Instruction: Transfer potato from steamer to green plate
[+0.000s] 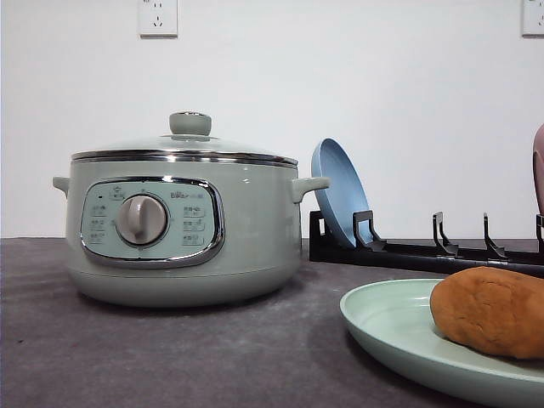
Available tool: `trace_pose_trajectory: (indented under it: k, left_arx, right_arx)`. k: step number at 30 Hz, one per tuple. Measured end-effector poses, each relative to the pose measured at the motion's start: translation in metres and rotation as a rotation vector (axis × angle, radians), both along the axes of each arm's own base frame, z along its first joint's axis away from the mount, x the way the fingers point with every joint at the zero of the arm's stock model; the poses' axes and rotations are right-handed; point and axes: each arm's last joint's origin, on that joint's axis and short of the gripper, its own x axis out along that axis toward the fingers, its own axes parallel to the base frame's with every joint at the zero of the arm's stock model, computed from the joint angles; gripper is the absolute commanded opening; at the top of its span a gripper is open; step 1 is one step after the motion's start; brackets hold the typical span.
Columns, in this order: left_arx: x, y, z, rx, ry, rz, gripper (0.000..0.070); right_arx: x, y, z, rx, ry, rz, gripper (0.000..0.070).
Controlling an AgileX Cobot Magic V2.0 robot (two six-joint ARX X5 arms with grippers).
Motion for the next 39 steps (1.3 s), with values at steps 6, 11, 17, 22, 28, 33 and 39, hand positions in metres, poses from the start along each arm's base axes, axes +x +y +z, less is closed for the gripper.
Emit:
trace_pose_trajectory:
  k: [6,11,17,22,28,33,39]
  left_arx:
    - [0.0000,0.0000,0.0000,0.000,0.000,0.000,0.0000]
    - [0.0000,0.0000,0.0000,0.000,0.000,0.000,0.0000]
    - [0.0000,0.0000,0.0000,0.000,0.000,0.000,0.0000]
    - [0.0000,0.0000,0.0000,0.000,0.000,0.000,0.0000]
    - [0.0000,0.0000,0.0000,0.000,0.000,0.000,0.0000]
    - [0.0000,0.0000,0.0000,0.000,0.000,0.000,0.0000]
    - [0.0000,0.0000,0.0000,0.000,0.000,0.000,0.0000]
  right_arx:
    - [0.0000,0.0000,0.0000,0.000,0.000,0.000,0.0013]
    - [0.0000,0.0000,0.0000,0.000,0.000,0.000,0.0013]
    - [0.0000,0.0000,0.0000,0.000,0.000,0.000,0.0013]
    - [0.0000,0.0000,0.0000,0.000,0.000,0.000,0.0013]
    - [0.0000,0.0000,0.0000,0.000,0.000,0.000,0.0013]
    - [0.0000,0.0000,0.0000,0.000,0.000,0.000,0.0013]
    - [0.0000,0.0000,0.0000,0.000,0.000,0.000,0.0013]
